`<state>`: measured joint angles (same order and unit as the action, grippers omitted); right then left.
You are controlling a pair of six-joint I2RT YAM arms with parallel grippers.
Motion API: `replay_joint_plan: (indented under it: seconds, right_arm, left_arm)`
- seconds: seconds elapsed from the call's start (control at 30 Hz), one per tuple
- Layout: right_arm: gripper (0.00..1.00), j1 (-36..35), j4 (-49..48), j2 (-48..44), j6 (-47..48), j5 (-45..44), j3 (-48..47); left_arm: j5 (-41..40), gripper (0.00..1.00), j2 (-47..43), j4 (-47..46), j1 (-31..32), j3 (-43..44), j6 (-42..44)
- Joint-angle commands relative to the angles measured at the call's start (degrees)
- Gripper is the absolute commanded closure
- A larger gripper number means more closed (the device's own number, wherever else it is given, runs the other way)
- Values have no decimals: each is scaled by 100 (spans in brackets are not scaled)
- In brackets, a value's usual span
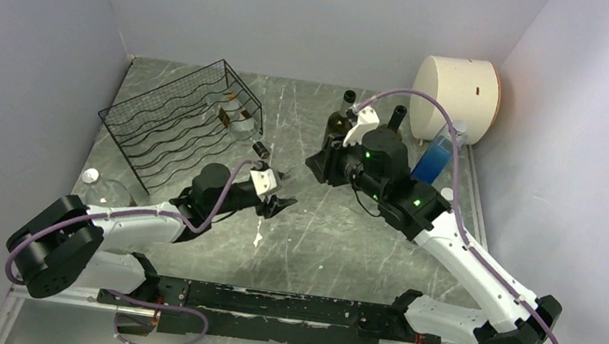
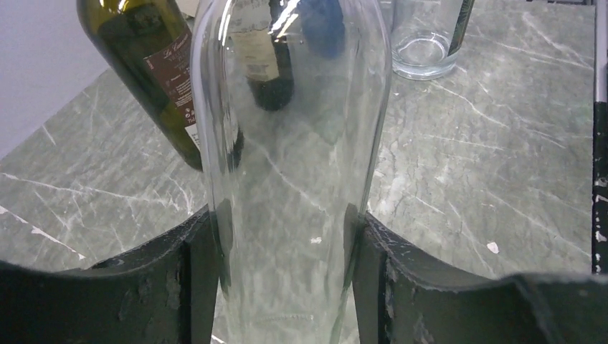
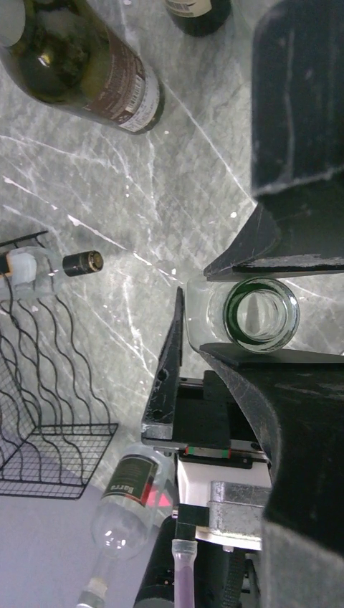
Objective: Put the wine bottle on the wine rack
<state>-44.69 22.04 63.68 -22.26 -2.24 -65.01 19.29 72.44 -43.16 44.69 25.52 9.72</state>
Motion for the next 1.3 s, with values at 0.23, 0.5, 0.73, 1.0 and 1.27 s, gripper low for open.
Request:
replay_joint_plan:
  seconds: [0.23,0.5,0.73,1.0,1.27]
  right_arm:
    - [32,-7,1774,-34,1061,-63,-1159]
    - [26,-8,1846,-147,1305,308,-965]
    - [26,-8,1526,116,1099,478,-779]
    - [26,-10,1285,148,787,505,-375]
    - [38,-11,1566,354,681,121,-478]
  left_arm:
    - [536,93,-244,1044,-13,972,3066]
    - [839,93,-136,1673,16,1507,5404]
    - [801,93,-133,1228,58,1597,6496]
    - [751,93,-70,1002,58,1822,6831]
    - [445,93,226,873,65,2276,7292]
